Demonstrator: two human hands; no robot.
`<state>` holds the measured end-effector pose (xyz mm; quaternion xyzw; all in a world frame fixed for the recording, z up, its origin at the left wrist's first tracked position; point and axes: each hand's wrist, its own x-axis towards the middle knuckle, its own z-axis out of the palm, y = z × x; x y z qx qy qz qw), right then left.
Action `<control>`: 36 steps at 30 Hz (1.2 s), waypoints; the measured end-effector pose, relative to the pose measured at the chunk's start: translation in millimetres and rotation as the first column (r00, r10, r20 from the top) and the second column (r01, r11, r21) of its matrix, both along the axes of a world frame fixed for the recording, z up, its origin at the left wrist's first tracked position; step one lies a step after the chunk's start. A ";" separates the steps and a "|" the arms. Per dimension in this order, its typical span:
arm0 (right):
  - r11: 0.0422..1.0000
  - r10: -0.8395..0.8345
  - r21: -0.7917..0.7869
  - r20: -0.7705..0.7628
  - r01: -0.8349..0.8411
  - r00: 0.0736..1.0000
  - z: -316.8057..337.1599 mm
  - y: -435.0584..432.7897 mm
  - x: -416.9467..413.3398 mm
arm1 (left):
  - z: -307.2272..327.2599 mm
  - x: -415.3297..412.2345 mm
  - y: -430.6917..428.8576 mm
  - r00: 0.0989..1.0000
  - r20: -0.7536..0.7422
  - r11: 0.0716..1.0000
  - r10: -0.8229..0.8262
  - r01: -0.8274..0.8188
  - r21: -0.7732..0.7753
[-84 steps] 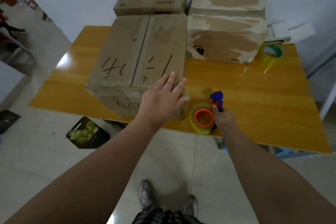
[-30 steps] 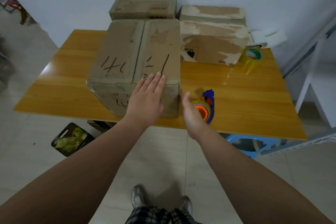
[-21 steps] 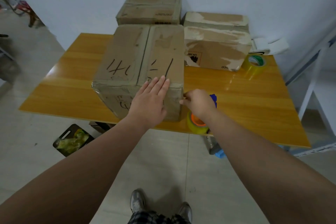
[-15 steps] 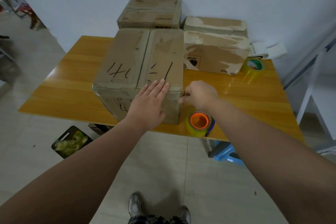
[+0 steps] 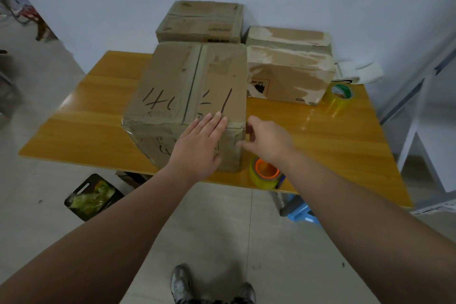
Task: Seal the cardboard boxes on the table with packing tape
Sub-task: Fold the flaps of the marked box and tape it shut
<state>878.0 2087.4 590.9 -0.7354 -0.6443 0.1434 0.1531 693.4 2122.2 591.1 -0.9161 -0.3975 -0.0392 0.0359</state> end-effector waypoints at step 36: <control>0.999 -0.016 0.042 0.383 0.000 0.924 4.8 6.8 -121.5 | 7.1 -185.7 115.4 0.978 0.002 0.977 -0.210 0.210 -0.029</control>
